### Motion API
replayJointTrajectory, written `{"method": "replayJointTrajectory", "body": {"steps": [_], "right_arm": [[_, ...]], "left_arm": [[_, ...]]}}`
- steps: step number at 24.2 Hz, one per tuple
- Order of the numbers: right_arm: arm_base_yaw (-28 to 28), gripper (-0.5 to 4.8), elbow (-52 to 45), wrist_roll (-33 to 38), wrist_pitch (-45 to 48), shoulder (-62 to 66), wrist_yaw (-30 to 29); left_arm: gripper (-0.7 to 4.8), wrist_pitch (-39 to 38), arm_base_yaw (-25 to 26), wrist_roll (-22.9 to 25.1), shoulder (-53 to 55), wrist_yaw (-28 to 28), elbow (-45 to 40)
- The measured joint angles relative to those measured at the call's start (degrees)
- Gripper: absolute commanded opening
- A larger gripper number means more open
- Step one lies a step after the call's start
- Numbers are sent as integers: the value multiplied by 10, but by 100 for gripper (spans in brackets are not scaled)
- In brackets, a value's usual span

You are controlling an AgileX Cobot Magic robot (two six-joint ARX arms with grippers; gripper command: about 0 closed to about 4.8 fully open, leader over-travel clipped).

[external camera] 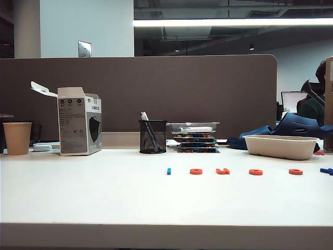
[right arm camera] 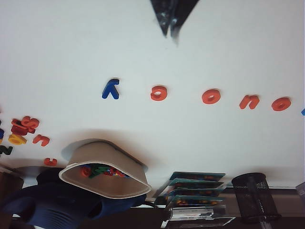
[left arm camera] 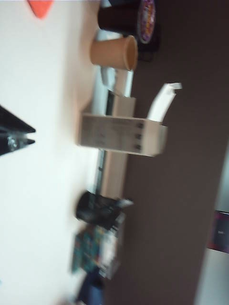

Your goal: Select the appropriate letters from the row of letter magnets placed on the table to arrange into the word "cool".

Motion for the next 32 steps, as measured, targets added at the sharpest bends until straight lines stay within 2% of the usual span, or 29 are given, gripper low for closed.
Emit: {"method": "replayJointTrajectory", "body": {"steps": [2,5,9,11,14,17,19,22,26,27,28,30,32], "right_arm": [[0,-1,0,0,0,0,0],[0,-1,0,0,0,0,0],[0,-1,0,0,1,0,0],[0,-1,0,0,1,0,0],[0,-1,0,0,2,0,0],[0,-1,0,0,2,0,0],[0,-1,0,0,3,0,4],[-1,-1,0,0,3,0,12],[-1,-1,0,0,3,0,17],[-1,-1,0,0,3,0,23],[-1,-1,0,0,2,0,26],[-1,-1,0,0,2,0,26],[-1,-1,0,0,2,0,26]], "left_arm": [[-5,-51,0,-13,1,16,56],[-5,-201,0,-18,24,73,195],[-5,-297,0,-20,81,118,334],[-5,-364,0,-23,170,164,471],[-5,-510,0,-24,320,235,661],[-5,-612,0,-25,398,254,758],[-5,-647,-20,-37,430,252,800],[-5,-659,-99,-62,466,219,842],[-5,-659,-220,-92,501,141,863],[-5,-661,-285,-114,524,107,863],[-5,-661,-322,-130,543,83,863],[-5,-658,-357,-153,571,58,863],[-5,-647,-367,-176,589,49,861]]}}
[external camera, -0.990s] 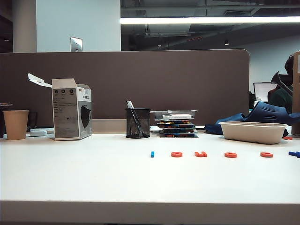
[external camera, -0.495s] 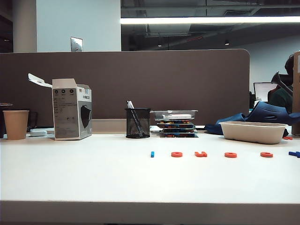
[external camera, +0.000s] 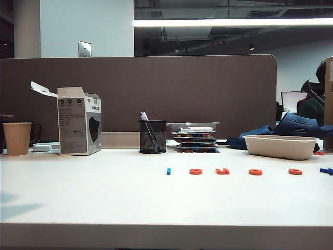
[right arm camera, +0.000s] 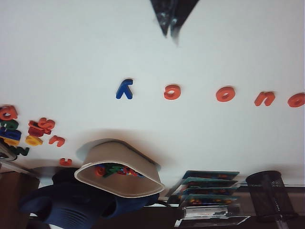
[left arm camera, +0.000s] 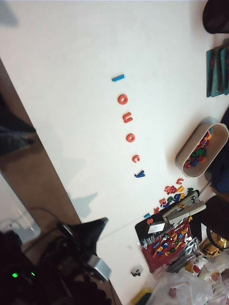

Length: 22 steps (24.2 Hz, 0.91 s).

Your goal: Select the appropriate letters from the row of letter magnets placed on the table to arrange into the word "cool".

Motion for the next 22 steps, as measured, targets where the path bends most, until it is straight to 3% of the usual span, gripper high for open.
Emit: {"method": "replayJointTrajectory", "body": {"steps": [5,19,22], "right_arm": [[0,-1,0,0,0,0,0],[-2,-1,0,3,-5,0,32],[-1,-1,0,5,-5,0,32]], "left_arm": [[-5,67,0,-65,71,-12,0],[-5,116,-85,-94,149,-22,0],[-5,114,-83,-100,148,-11,0]]}}
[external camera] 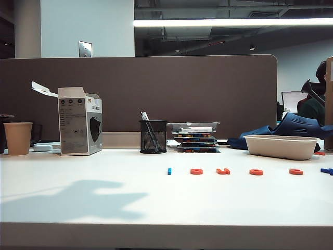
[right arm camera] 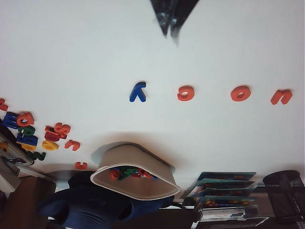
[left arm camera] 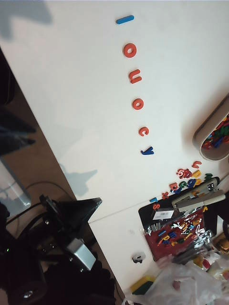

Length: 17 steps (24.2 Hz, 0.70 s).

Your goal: Select the appropriate letters from the row of letter magnets placed on the table to arrange into the word "cool".

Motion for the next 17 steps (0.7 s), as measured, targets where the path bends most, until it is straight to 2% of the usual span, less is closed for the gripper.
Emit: {"method": "replayJointTrajectory", "body": {"steps": [3,10,15,17], "right_arm": [[0,-1,0,0,0,0,0],[0,-1,23,15,-11,1,2],[0,-1,127,18,-43,5,27],[0,-2,199,18,-106,16,57]], "left_arm": [[-5,-21,-1,-5,-2,16,0],[-4,-23,-1,-5,-2,11,0],[-4,-22,-1,-5,-2,9,0],[-4,-22,-1,-5,-2,9,0]]}}
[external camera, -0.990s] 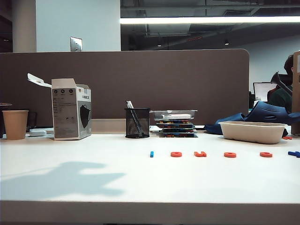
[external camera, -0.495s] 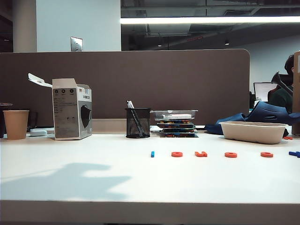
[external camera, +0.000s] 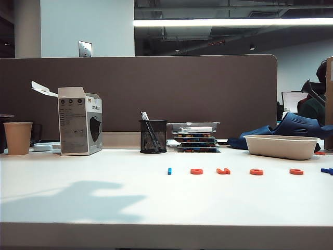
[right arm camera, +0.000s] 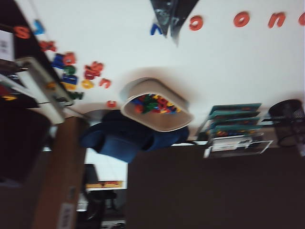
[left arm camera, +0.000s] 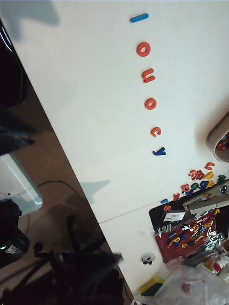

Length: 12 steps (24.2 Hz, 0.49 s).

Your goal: Select the appropriate letters from the row of letter magnets placed on the table to arrange into the word "cool".

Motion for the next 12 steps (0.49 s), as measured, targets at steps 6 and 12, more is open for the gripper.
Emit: {"method": "replayJointTrajectory", "body": {"steps": [6,12], "right_arm": [[0,-2,196,-5,-136,95,51],[0,-1,317,-7,-174,214,50]], "left_arm": [[-5,-31,0,0,0,-68,0],[-5,-70,0,-3,-1,-138,7]]}}
